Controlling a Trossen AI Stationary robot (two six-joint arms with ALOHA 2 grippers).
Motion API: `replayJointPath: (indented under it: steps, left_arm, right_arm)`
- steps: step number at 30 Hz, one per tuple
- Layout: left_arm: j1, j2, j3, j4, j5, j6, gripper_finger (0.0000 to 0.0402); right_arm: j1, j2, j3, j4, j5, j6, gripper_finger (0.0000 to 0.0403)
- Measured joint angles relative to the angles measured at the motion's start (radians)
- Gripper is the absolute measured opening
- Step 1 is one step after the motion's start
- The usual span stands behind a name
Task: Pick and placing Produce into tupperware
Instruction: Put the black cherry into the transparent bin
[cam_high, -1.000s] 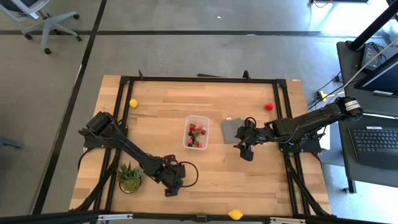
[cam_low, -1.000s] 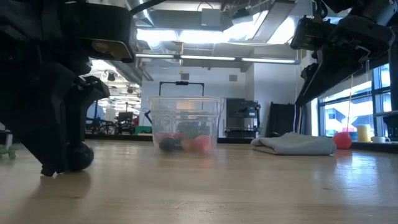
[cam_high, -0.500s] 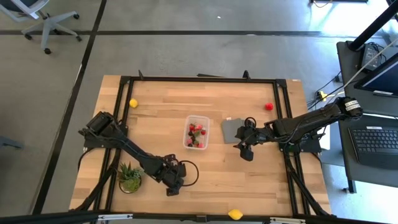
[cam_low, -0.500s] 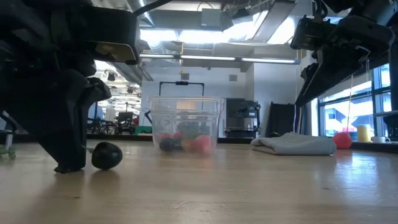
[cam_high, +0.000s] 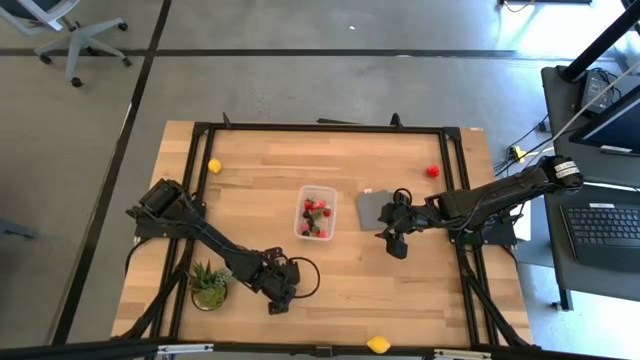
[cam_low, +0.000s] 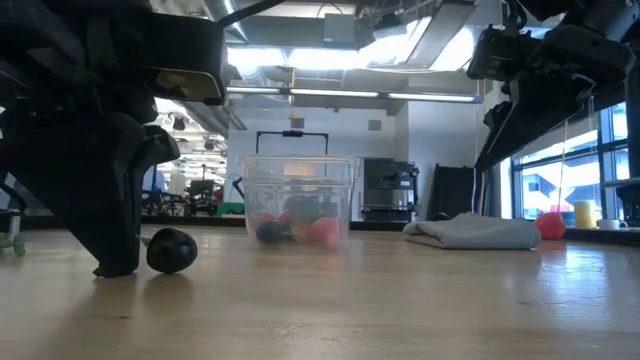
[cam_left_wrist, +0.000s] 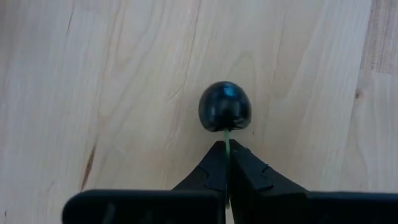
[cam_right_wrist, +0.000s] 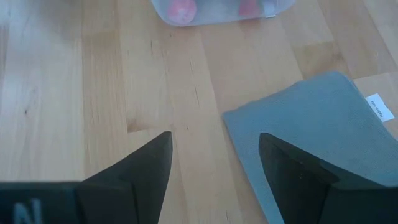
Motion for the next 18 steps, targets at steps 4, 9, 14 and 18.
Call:
replayJointPath:
  steps: [4, 9, 14, 18]
  left_arm:
    - [0.000, 0.000, 0.000, -0.001, -0.001, 0.001, 0.0005]
    - [0.003, -0.001, 0.000, -0.001, 0.013, 0.005, 0.0013]
    - [0.004, -0.004, 0.000, -0.005, 0.021, 0.004, 0.0002]
    - [0.005, -0.014, -0.001, -0.013, 0.028, 0.003, 0.0001]
  right_arm:
    - [0.000, 0.000, 0.000, -0.001, 0.000, -0.001, 0.0242]
    - [0.000, 0.000, 0.000, -0.002, 0.000, -0.001, 0.0242]
    - [0.000, 0.000, 0.000, -0.003, 0.000, -0.001, 0.0242]
    - [0.000, 0.000, 0.000, -0.003, 0.000, -0.001, 0.0242]
